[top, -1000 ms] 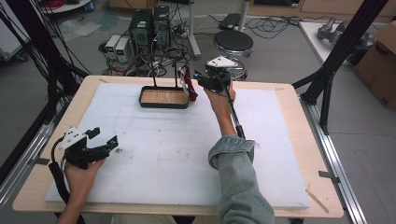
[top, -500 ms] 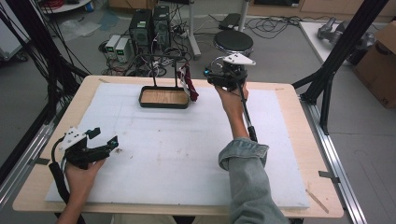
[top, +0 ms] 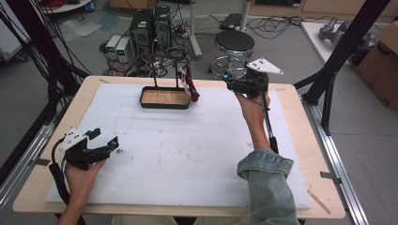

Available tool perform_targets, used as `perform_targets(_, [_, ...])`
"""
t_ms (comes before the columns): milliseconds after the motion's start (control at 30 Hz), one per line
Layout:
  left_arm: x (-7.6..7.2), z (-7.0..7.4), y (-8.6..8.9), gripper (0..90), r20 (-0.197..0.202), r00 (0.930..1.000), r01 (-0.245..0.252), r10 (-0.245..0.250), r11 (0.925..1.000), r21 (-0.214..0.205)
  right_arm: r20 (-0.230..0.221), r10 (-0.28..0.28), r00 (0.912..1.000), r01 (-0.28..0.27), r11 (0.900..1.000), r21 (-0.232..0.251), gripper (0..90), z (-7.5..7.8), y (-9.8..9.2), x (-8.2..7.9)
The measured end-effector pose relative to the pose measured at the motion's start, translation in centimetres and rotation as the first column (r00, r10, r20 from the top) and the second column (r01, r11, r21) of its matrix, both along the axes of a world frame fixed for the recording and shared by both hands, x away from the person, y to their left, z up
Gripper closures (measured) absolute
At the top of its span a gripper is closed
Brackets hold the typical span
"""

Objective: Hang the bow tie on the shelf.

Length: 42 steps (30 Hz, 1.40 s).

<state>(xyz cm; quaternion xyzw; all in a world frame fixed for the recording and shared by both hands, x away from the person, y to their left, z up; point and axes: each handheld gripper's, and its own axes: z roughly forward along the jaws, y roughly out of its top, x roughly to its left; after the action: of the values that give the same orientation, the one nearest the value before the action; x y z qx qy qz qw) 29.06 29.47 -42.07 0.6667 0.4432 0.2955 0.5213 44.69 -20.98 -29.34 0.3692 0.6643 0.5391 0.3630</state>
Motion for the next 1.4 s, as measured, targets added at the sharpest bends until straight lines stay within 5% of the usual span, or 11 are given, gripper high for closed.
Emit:
perform_targets(167, [0.0,0.0,-0.1,19.3,-0.002,1.0,-0.001,0.001,1.0,-0.001,-0.018,0.021,0.9996,-0.021,0.9997,-0.011,13.2,0.2,-1.5,-1.7])
perform_targets(567, [0.0,0.0,-0.1,19.3,-0.004,1.0,-0.007,0.007,1.0,0.007,0.1,0.019,0.9948,-0.021,0.9997,0.015,12.5,-0.3,-5.6,-7.9])
perform_targets(1000, [-0.1,0.0,0.0,19.3,-0.003,0.9999,-0.015,0.015,0.9998,0.01,0.228,-0.04,0.9728,0.015,0.9941,0.108,11.9,-3.1,-9.4,-13.8])
perform_targets(1400, [-0.1,0.0,0.1,19.3,-0.004,0.9998,-0.018,0.018,0.9998,0.011,0.193,-0.086,0.9774,0.052,0.9835,0.173,11.6,-7.5,-10.9,-17.1])
